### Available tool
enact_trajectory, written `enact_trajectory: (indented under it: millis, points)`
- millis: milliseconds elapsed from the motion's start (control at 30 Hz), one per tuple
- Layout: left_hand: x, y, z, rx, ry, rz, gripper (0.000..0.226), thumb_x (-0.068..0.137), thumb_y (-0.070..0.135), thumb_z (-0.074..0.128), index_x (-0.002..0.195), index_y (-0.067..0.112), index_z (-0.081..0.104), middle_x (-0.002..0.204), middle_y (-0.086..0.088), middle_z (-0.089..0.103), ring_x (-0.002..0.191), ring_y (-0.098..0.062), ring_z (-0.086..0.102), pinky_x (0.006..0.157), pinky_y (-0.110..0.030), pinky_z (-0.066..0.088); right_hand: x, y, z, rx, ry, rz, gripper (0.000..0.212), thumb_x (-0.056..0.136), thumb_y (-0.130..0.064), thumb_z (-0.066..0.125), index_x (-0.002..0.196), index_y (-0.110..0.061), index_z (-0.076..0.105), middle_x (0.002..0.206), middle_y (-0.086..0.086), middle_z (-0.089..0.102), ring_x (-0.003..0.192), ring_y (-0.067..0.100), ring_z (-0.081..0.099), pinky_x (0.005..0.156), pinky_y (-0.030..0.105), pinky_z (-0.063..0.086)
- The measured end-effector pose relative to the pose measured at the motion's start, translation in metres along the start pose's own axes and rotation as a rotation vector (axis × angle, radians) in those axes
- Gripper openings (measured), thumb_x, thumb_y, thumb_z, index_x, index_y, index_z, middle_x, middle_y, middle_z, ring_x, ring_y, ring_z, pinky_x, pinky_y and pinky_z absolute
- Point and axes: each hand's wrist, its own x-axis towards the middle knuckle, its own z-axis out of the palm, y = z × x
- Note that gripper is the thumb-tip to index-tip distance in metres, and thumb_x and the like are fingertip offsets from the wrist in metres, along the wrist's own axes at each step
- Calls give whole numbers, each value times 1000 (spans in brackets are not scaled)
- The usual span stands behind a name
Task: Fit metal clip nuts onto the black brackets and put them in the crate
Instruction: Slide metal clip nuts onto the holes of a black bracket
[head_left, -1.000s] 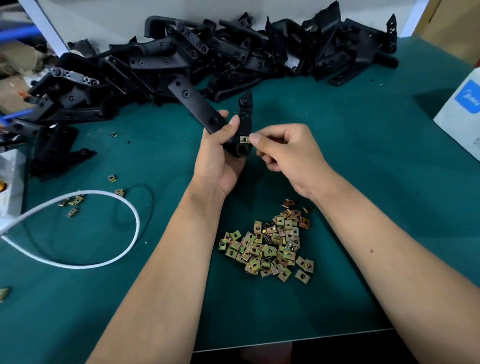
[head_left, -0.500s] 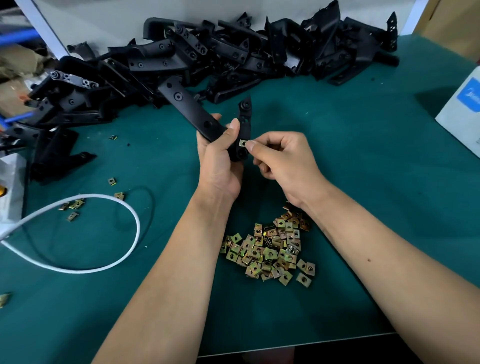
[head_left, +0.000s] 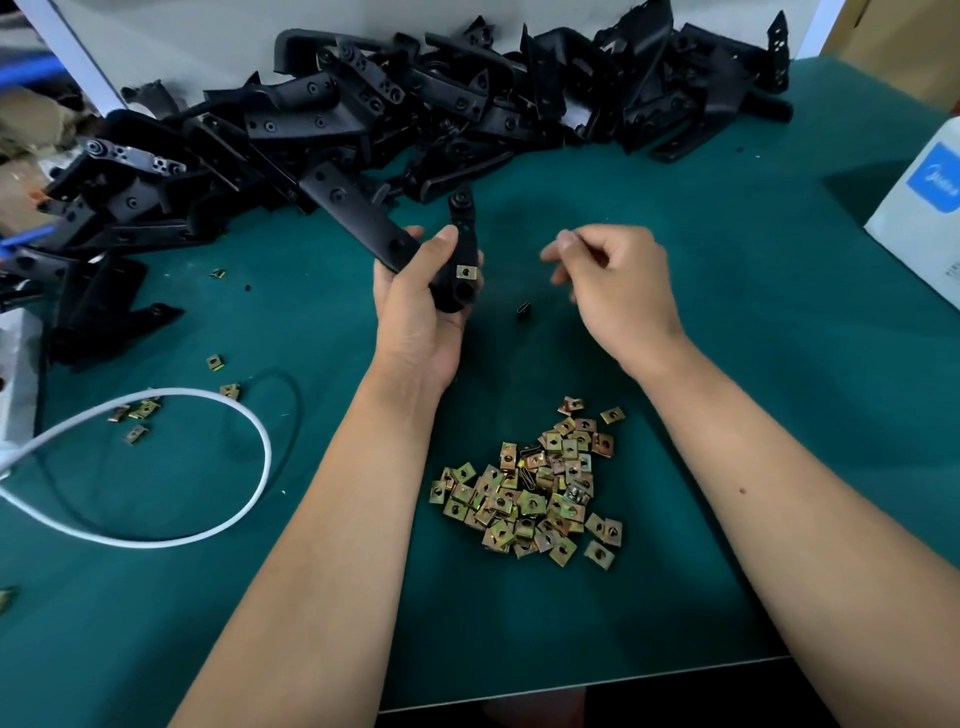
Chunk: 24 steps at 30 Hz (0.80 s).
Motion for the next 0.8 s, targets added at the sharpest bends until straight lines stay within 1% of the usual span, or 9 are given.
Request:
enact_trajectory:
  millis: [100,167,233,300,367,467,567,667,800]
  points:
    - [3,5,-4,-76,-9,5,30,95,3,66,108,18,43,92,-8,66,74,-27,71,65,-33,58,0,4,-4,-223,-109,-71,20,102,-26,59,103,-21,79,89,-13,70,75,-5,60,69,15,43]
    - [3,6,-6,-81,-7,5,31,96,5,66,110,18,42,86,-6,68,74,-26,72,65,-32,59,-2,3,0,-414,-230,-149,18,97,-34,68,110,-25,77,102,-5,68,93,11,63,82,30,49]
    - [2,5,-6,-58,-9,2,27,96,8,67,107,18,44,89,-7,67,72,-26,72,64,-31,58,-4,2,4,-554,-307,-205,19,92,-36,74,109,-29,77,105,-3,63,96,20,60,84,36,50]
    - [2,6,-7,-42,-10,-6,21,97,9,67,99,18,48,94,-8,64,71,-26,71,64,-30,57,-4,2,5,-538,-298,-233,10,91,-28,77,101,-26,78,99,-6,62,90,17,59,82,37,51]
    - [2,6,-7,-33,-11,-22,19,96,10,68,97,18,51,93,-8,64,71,-26,71,64,-30,58,-3,4,5,-445,-253,-221,6,91,-20,77,96,-22,79,90,-9,65,81,8,59,80,31,52]
    - [3,6,-7,-21,-31,-46,20,94,7,69,105,12,52,102,-12,62,80,-26,72,70,-31,59,-4,2,6,-116,-158,-103,8,92,-13,75,97,-19,79,83,-12,71,73,-3,61,72,14,47]
    - [3,5,-7,59,-32,-54,28,91,7,72,111,10,53,100,-9,63,82,-22,71,74,-32,57,-7,-1,9,181,-138,31,18,96,-10,69,104,-22,80,80,-18,72,66,-1,59,70,18,50]
    - [3,4,-7,108,-30,-69,28,90,11,73,111,13,54,90,-2,64,79,-16,65,71,-29,53,-10,-5,13,431,-109,118,15,95,-2,68,100,-12,78,82,0,76,66,11,64,65,23,53]
    - [1,4,-8,196,-73,-88,16,91,16,73,97,18,58,82,2,64,72,-12,61,65,-26,49,-13,-11,15,781,-136,255,11,95,8,65,101,1,71,89,14,78,79,22,75,72,25,58]
